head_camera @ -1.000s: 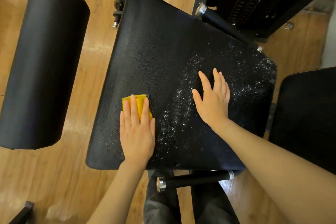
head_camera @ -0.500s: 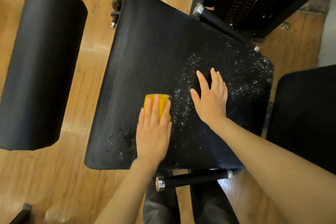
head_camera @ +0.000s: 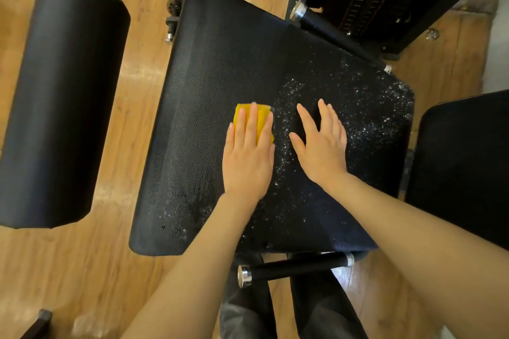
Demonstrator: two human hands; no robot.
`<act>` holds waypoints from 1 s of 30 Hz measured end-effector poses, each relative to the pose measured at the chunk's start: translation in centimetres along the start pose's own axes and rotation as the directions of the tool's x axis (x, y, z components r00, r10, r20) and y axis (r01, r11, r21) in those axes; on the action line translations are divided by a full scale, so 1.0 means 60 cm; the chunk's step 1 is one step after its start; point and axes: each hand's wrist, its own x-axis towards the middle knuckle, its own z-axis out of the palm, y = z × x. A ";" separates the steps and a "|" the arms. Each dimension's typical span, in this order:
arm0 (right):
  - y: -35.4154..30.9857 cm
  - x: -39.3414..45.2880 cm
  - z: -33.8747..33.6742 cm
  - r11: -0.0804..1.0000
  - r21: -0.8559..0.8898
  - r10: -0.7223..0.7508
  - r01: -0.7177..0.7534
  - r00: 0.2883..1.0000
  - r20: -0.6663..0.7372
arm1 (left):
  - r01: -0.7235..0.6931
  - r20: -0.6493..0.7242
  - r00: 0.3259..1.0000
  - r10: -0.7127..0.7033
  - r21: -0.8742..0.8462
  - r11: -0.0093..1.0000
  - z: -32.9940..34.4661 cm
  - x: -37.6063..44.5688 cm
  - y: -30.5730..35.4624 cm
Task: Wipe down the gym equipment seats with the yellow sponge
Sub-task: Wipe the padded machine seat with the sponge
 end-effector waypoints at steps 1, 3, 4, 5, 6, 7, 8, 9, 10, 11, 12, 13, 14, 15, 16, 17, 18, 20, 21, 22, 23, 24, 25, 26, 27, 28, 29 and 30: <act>0.001 0.000 0.000 1.000 -0.016 -0.007 0.007 1.000 0.005 | -0.030 0.019 0.999 0.030 0.012 0.999 0.006 -0.030 0.000; 0.001 -0.004 0.000 0.999 -0.027 -0.024 0.024 1.000 0.007 | -0.085 0.061 0.995 0.083 0.040 0.996 0.017 -0.080 -0.001; 0.000 -0.009 0.000 0.999 -0.020 -0.026 0.026 1.000 -0.002 | -0.115 0.073 0.991 0.111 0.051 0.992 0.021 -0.092 -0.004; -0.001 -0.017 0.001 1.000 -0.010 -0.021 0.021 1.000 -0.021 | -0.145 0.078 0.987 0.141 0.060 0.988 0.021 -0.091 -0.007; -0.003 -0.026 0.003 1.000 -0.002 -0.010 0.010 0.999 -0.046 | -0.169 0.074 0.984 0.164 0.073 0.983 0.019 -0.081 -0.011; -0.004 -0.036 0.004 1.000 0.011 0.001 0.000 0.998 -0.066 | -0.179 0.066 0.983 0.173 0.086 0.980 0.014 -0.066 -0.015; -0.005 -0.047 0.006 0.999 0.032 0.009 -0.006 0.997 -0.074 | -0.164 0.057 0.986 0.159 0.093 0.982 0.007 -0.049 -0.020; -0.004 -0.059 0.009 0.998 0.054 0.011 -0.007 0.997 -0.070 | -0.127 0.048 0.991 0.123 0.094 0.987 -0.001 -0.030 -0.025; -0.002 -0.070 0.012 0.998 0.067 0.008 -0.003 0.998 -0.061 | -0.084 0.040 0.996 0.081 0.090 0.992 -0.007 -0.012 -0.032; 0.002 -0.081 0.015 0.998 0.064 -0.001 0.005 0.999 -0.053 | -0.051 0.033 0.998 0.048 0.087 0.995 -0.013 0.005 -0.038; 0.006 -0.091 0.019 0.999 0.052 -0.011 0.014 0.999 -0.047 | -0.033 0.024 0.999 0.031 0.087 0.996 -0.018 0.019 -0.045; 0.010 -0.100 0.023 0.999 0.044 -0.015 0.017 0.999 -0.040 | -0.023 0.011 1.000 0.022 0.087 0.996 -0.021 0.029 -0.049; 0.013 -0.108 0.028 0.999 0.043 -0.010 0.012 0.999 -0.032 | -0.011 -0.002 1.000 0.011 0.080 0.997 -0.022 0.034 -0.051; 0.016 -0.113 0.032 0.999 0.044 -0.002 0.003 1.000 -0.024 | -0.001 -0.017 1.000 0.002 0.067 0.998 -0.021 0.034 -0.050; 0.019 -0.116 0.035 0.999 0.042 0.004 -0.003 1.000 -0.014 | -0.003 -0.029 1.000 0.004 0.053 0.999 -0.018 0.028 -0.047; 0.020 -0.118 0.037 0.999 0.039 0.006 -0.006 1.000 -0.005 | -0.042 -0.026 0.999 0.043 0.046 0.998 -0.013 0.015 -0.043; 0.020 -0.118 0.038 0.999 0.039 0.007 -0.007 1.000 -0.001 | -0.130 -0.008 0.991 0.130 0.053 0.990 -0.006 -0.003 -0.038; 0.021 -0.117 0.039 0.999 0.041 0.007 -0.006 1.000 -0.003 | -0.357 0.059 0.934 0.352 0.093 0.930 0.002 -0.040 -0.037; 0.021 -0.116 0.038 0.999 0.041 0.007 -0.007 1.000 -0.003 | -0.430 0.086 0.902 0.422 0.114 0.896 0.001 -0.048 -0.046; 0.022 -0.116 0.038 0.999 0.039 0.006 -0.006 1.000 -0.001 | -0.453 0.092 0.891 0.444 0.136 0.881 -0.003 -0.048 -0.062; 0.023 -0.116 0.037 0.999 0.037 0.002 -0.002 1.000 -0.001 | -0.421 0.076 0.907 0.415 0.159 0.893 -0.010 -0.043 -0.079; 0.024 -0.116 0.037 0.999 0.040 -0.004 0.004 1.000 -0.003 | -0.342 0.050 0.939 0.339 0.178 0.923 -0.017 -0.038 -0.098; 0.025 -0.116 0.037 0.999 0.045 -0.010 0.010 1.000 -0.007 | -0.233 0.021 0.972 0.234 0.186 0.954 -0.025 -0.034 -0.116; 0.026 -0.116 0.038 0.999 0.049 -0.012 0.012 1.000 -0.011 | -0.118 0.000 0.993 0.119 0.169 0.979 -0.033 -0.029 -0.132; 0.026 -0.116 0.039 0.999 0.047 -0.010 0.010 1.000 -0.012 | -0.014 -0.014 1.000 0.016 0.129 0.992 -0.038 -0.024 -0.139; 0.025 -0.117 0.041 0.999 0.041 -0.006 0.006 1.000 -0.015 | 0.071 -0.033 0.997 -0.068 0.078 0.994 -0.040 -0.021 -0.135; 0.024 -0.117 0.043 0.999 0.034 -0.003 0.004 1.000 -0.023 | 0.134 -0.057 0.990 -0.133 0.026 0.991 -0.038 -0.018 -0.121; 0.023 -0.117 0.045 1.000 0.031 -0.002 0.003 1.000 -0.031 | 0.169 -0.073 0.983 -0.170 -0.015 0.985 -0.034 -0.016 -0.100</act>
